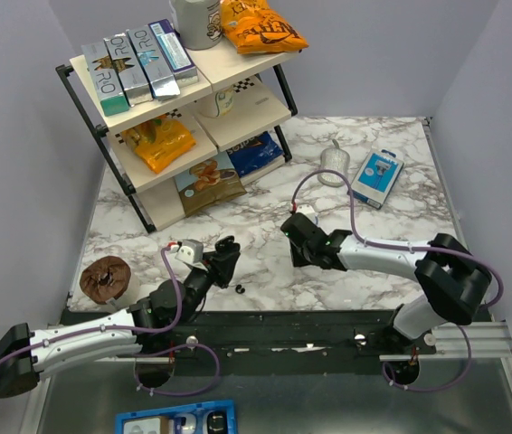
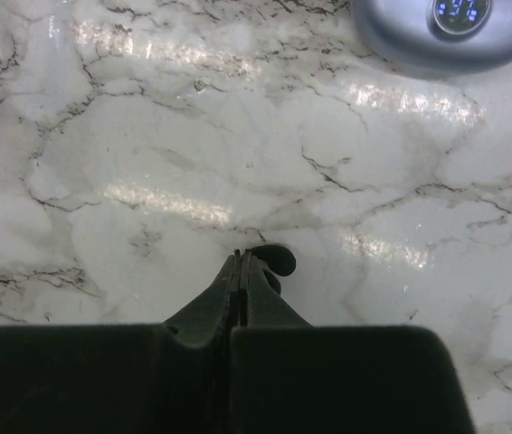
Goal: Insert the wireless bluetooth earbuds into the charging case
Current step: Pick up the earbud from the center of the board.
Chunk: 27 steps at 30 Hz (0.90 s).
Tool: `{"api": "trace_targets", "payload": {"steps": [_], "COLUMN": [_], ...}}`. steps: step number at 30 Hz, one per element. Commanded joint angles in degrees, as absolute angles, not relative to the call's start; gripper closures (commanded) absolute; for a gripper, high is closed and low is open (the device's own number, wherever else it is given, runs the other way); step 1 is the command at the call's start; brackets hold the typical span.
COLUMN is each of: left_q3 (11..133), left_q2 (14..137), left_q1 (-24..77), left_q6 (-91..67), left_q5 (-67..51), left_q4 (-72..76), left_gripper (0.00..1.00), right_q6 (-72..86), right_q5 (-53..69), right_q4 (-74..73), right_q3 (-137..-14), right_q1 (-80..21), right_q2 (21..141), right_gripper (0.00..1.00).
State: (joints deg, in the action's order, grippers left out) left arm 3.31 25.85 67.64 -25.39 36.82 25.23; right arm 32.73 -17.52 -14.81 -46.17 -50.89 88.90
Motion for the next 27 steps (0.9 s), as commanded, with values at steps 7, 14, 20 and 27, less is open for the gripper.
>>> {"api": "trace_targets", "payload": {"steps": [7,14,20,27], "left_q3": [-2.11,-2.81,-5.44,-5.89], "left_q2": [27.33,29.53,28.92,28.39], "left_q1": [68.03,68.03,67.85,67.68], "left_q6": [-25.4,-25.05,-24.44,-20.84], "left_q5": [35.51,34.46,30.76,28.31], "left_q4": [27.68,31.19,35.94,38.93], "left_gripper": [1.0,1.0,1.0,1.0], "right_q6": [29.01,20.84,12.22,10.81], "right_q5": [-17.41,-8.54,8.77,26.35], "right_q4": [-22.24,-20.48,-18.02,-18.02], "right_q3": [-46.23,-47.64,-49.39,-50.8], "right_q1": [-50.89,-50.89,-50.27,-46.33], "right_q2": [80.43,71.29,62.15,55.29], "right_gripper": [0.99,0.99,0.99,0.99]}}
